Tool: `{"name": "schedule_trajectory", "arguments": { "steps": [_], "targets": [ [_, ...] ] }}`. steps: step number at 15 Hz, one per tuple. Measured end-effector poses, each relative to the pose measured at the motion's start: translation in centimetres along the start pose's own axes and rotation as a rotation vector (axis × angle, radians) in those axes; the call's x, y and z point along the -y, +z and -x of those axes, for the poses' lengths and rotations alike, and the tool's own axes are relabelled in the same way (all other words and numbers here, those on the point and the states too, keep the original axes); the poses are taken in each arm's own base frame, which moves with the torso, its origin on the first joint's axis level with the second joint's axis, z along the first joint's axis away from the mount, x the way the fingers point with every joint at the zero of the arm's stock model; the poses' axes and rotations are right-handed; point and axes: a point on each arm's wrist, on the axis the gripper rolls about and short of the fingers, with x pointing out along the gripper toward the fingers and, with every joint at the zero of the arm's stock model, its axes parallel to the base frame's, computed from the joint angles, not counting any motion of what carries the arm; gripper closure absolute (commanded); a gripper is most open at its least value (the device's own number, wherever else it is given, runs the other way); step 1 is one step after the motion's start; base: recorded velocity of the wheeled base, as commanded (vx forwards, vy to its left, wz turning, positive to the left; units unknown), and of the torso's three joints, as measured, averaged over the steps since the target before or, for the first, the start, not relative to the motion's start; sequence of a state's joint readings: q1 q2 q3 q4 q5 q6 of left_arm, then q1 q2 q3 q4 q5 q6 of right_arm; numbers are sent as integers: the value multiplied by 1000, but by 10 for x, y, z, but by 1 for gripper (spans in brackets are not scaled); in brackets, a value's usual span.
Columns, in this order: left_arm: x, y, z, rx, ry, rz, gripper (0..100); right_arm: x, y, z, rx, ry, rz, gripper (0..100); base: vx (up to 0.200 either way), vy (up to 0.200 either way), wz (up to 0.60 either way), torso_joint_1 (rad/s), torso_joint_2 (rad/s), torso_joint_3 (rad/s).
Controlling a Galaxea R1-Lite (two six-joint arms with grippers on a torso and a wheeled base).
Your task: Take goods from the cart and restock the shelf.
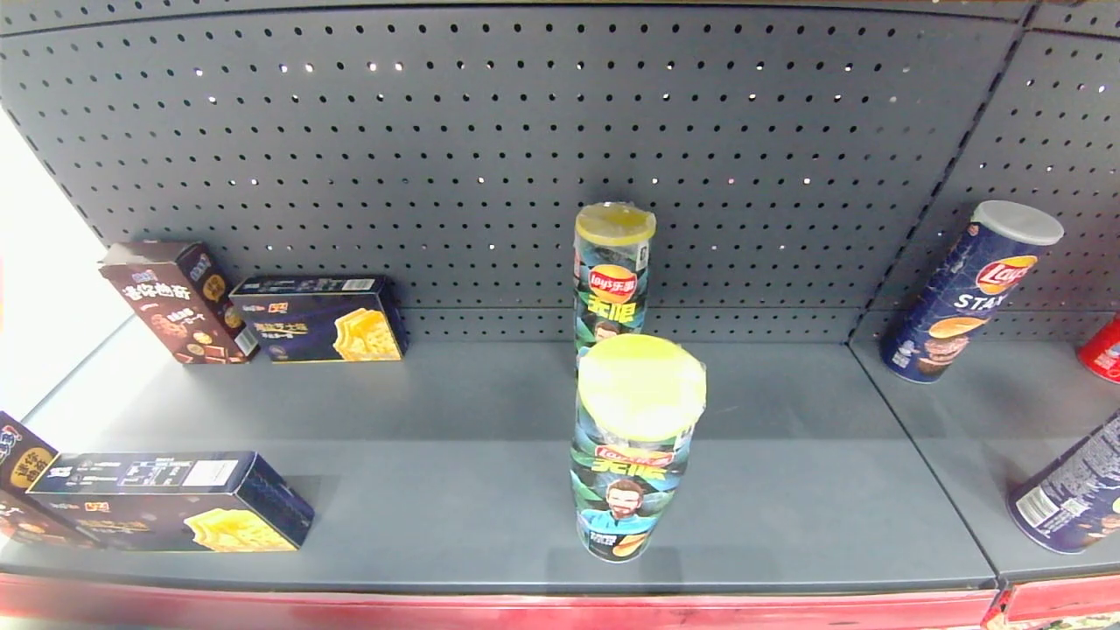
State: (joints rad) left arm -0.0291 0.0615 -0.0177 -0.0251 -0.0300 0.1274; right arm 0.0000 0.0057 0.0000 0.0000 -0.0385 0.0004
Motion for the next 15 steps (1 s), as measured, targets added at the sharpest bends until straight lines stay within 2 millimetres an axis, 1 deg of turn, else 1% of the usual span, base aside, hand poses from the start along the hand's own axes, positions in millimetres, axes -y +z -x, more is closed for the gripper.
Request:
{"name": "schedule_trajectory", "arguments": {
  "steps": [1, 3, 4, 5, 7, 8, 9, 11, 14, 15],
  "targets": [
    [0, -1, 0, 2, 30, 4, 0, 0, 0, 0, 0, 0, 0, 0, 0, 0, 0, 0, 0, 0],
    [-2, -1, 3, 26, 147, 0, 0, 0, 0, 0, 0, 0, -1, 0, 0, 0, 0, 0, 0, 0],
    [-2, -1, 3, 45, 161, 4, 0, 0, 0, 0, 0, 0, 0, 0, 0, 0, 0, 0, 0, 0],
    [-2, -2, 3, 51, 152, 5, 0, 0, 0, 0, 0, 0, 0, 0, 0, 0, 0, 0, 0, 0],
    [0, -2, 3, 68, 65, 3, 0, 0, 0, 0, 0, 0, 0, 0, 0, 0, 0, 0, 0, 0],
    [1, -2, 3, 70, 53, 7, 0, 0, 0, 0, 0, 0, 0, 0, 0, 0, 0, 0, 0, 0],
    [1, -3, 3, 68, 41, 19, 0, 0, 0, 0, 0, 0, 0, 0, 0, 0, 0, 0, 0, 0],
    [3, -2, 3, 73, -37, 66, 0, 0, 0, 0, 0, 0, 0, 0, 0, 0, 0, 0, 0, 0],
    [4, -3, 4, 63, -79, 83, 0, 0, 0, 0, 0, 0, 0, 0, 0, 0, 0, 0, 0, 0],
    [3, -3, 4, 53, -52, 81, 0, 0, 0, 0, 0, 0, 0, 0, 0, 0, 0, 0, 0, 0]
  ]
}}
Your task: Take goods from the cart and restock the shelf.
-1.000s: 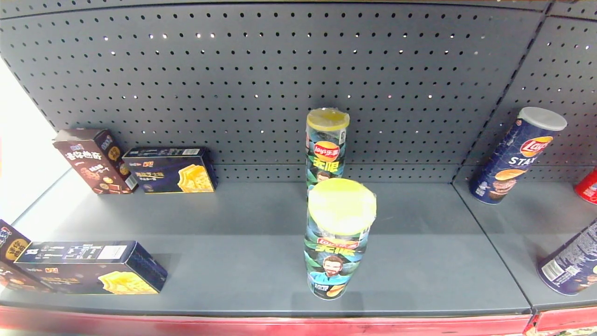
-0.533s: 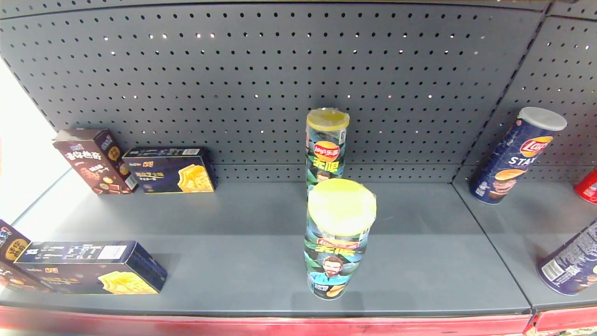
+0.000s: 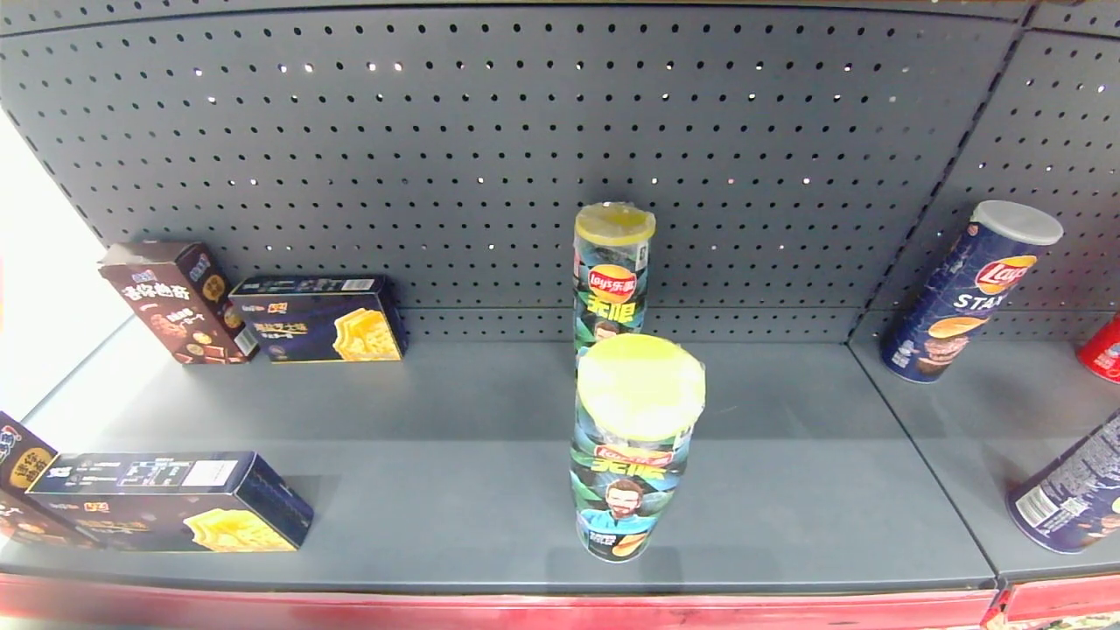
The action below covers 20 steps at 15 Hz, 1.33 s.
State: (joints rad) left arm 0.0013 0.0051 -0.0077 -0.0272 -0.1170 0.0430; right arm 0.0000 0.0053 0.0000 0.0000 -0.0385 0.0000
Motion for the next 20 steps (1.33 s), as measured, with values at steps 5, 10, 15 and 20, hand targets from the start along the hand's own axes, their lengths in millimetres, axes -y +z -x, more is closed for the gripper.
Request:
{"name": "schedule_trajectory", "arguments": {
  "steps": [5, 10, 15, 20],
  "targets": [
    [-3, -5, 0, -44, 131, -44, 0, 0, 0, 0, 0, 0, -1, 0, 0, 0, 0, 0, 0, 0],
    [-2, -5, 0, -41, 102, -14, 0, 0, 0, 0, 0, 8, -1, 0, 0, 0, 0, 0, 0, 0],
    [-4, -5, 0, -42, 162, 6, 0, 0, 0, 0, 0, 7, -2, 0, 0, -80, 0, 1, 2, 1],
    [-4, -5, 0, -36, 166, 50, 0, 0, 0, 0, -1, 7, -2, 0, 0, 0, 0, 0, 0, 0]
  ]
}}
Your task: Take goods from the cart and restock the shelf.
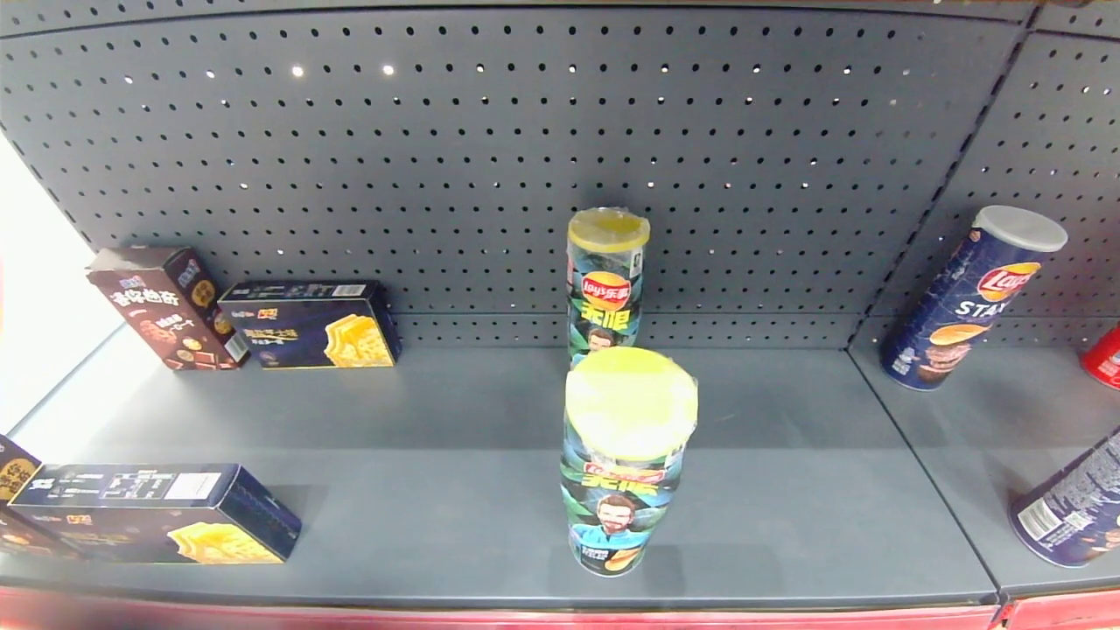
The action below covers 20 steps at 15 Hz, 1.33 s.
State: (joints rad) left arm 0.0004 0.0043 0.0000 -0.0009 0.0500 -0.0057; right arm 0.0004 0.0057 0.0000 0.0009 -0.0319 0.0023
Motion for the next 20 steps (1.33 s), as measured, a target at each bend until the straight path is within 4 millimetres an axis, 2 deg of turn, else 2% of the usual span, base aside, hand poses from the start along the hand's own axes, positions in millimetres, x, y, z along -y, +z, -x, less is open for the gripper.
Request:
{"name": "schedule_trajectory", "arguments": {
  "steps": [1, 7, 10, 20],
  "targets": [
    [0, 0, 0, 0, -1, 1, 0, 0, 0, 0, 0, -1, 0, 0, -200, 0, 0, -2, -2, -2],
    [0, 0, 0, 0, -3, 0, 0, 0, 0, 0, 1, -1, -1, 0, 0, 0, 0, 0, 0, 0],
    [0, 0, 0, 0, -2, -1, 0, 0, 0, 0, 0, -1, -1, 0, -200, 0, 0, 9, 1, -1],
    [0, 0, 0, 0, -2, 2, 0, 0, 0, 0, 0, 0, 2, 0, 0, 0, 0, 0, 0, 0]
  ]
}}
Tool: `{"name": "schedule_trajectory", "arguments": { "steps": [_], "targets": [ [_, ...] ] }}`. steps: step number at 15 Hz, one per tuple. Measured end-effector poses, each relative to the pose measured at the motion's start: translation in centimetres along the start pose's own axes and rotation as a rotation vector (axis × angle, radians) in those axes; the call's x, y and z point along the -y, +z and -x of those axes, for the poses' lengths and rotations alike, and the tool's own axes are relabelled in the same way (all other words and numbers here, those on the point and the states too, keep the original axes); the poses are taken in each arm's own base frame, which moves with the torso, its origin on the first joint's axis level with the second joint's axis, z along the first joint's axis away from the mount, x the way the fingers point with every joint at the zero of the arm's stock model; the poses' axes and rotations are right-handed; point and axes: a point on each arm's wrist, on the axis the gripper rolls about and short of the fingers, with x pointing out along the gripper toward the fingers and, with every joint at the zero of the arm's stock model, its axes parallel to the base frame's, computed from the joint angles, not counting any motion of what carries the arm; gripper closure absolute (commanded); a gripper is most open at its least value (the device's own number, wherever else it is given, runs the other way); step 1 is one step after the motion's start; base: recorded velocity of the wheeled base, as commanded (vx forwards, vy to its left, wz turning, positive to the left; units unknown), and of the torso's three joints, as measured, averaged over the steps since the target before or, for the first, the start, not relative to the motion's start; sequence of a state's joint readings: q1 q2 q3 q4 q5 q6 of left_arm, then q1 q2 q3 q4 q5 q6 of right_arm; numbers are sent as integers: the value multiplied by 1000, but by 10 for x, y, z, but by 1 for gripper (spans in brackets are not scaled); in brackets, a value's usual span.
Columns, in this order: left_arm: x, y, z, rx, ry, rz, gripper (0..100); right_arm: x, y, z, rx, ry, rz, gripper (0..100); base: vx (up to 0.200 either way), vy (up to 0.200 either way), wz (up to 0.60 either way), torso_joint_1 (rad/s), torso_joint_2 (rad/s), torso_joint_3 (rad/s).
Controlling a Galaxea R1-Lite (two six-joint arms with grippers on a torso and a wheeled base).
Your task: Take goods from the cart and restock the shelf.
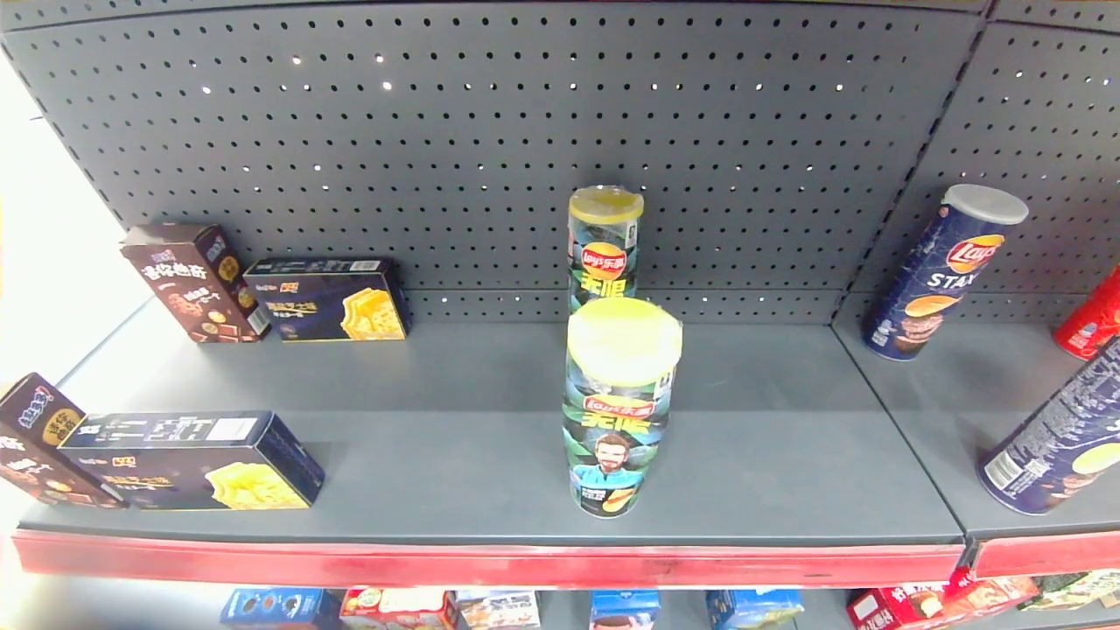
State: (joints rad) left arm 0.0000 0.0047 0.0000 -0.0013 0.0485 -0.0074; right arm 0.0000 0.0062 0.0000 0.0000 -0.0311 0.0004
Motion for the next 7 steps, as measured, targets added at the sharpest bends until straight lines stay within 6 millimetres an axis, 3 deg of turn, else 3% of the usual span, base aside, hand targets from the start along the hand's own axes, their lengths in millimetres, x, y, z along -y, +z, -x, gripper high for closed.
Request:
{"name": "schedule_trajectory", "arguments": {
  "steps": [7],
  "targets": [
    [0, 0, 0, 0, 0, 0, 0, 0, 0, 0, 0, 0, 0, 0, 0, 0, 0, 0, 0, 0]
  ]
}}
